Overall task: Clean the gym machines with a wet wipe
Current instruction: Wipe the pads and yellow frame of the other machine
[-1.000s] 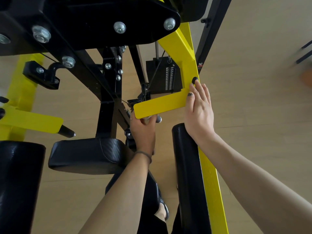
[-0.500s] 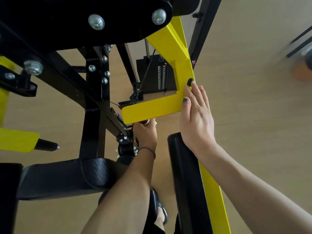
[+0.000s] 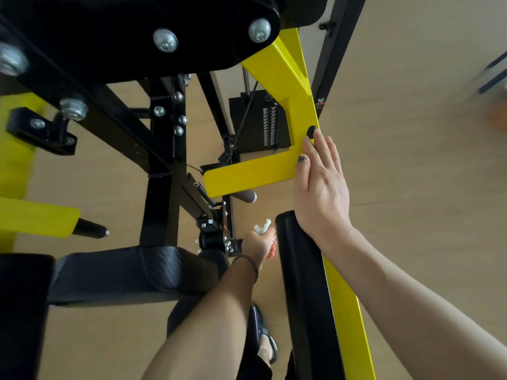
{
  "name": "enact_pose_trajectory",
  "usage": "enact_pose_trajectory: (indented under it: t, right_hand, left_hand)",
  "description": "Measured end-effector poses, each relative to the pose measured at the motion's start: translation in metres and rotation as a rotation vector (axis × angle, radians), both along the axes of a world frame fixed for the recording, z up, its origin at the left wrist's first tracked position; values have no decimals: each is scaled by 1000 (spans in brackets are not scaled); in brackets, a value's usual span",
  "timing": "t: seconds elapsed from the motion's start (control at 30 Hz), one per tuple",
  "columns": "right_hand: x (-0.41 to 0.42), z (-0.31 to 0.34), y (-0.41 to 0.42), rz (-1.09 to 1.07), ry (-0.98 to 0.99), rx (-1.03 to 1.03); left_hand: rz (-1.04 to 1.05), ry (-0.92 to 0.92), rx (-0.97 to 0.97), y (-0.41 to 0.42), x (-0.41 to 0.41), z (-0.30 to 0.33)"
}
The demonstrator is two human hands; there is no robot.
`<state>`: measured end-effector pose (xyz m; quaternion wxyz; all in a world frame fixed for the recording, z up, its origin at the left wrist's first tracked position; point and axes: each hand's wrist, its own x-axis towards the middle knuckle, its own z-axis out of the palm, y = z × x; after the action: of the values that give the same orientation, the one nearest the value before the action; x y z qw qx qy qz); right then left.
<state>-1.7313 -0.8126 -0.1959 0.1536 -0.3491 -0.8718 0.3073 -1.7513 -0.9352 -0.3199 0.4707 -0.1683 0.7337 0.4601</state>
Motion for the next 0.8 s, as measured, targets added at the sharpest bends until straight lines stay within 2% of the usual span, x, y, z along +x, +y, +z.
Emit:
enact_pose_trajectory:
  t: [0.13,0.23,0.33,0.43,0.47,0.53,0.6,0.67,0.73,0.8]
  right_hand:
    - [1,-1,1,21,-84,52]
    - [5,7,-4,34,-141,130]
    - [8,25,-30,64,-85,187]
    - [9,45,-72,118,63,101]
    - [10,52,-86,109,117,31]
    - [9,66,-107,72,208,-128]
    - [11,78,-124,63,250,-229]
    - [15,84,-141,73,260,-294]
    - [18,87,-159,106,249,-348]
    - [20,86,-176,156,206,-395]
  left_hand:
    - [-86,168,54,-1,-6,55]
    - [-196,196,56,-15,-6,97]
    - [-258,277,128,-38,-1,142]
    - [-346,408,184,-70,7,183]
    - [-361,496,200,-81,8,192]
    - [-402,820,173,-107,7,208]
    - [-489,1200,1,-136,-1,220]
    - [-564,1470,-190,-164,-16,227]
    - [-610,1560,-283,-189,-30,220]
    - [-627,1567,-209,-208,-34,206]
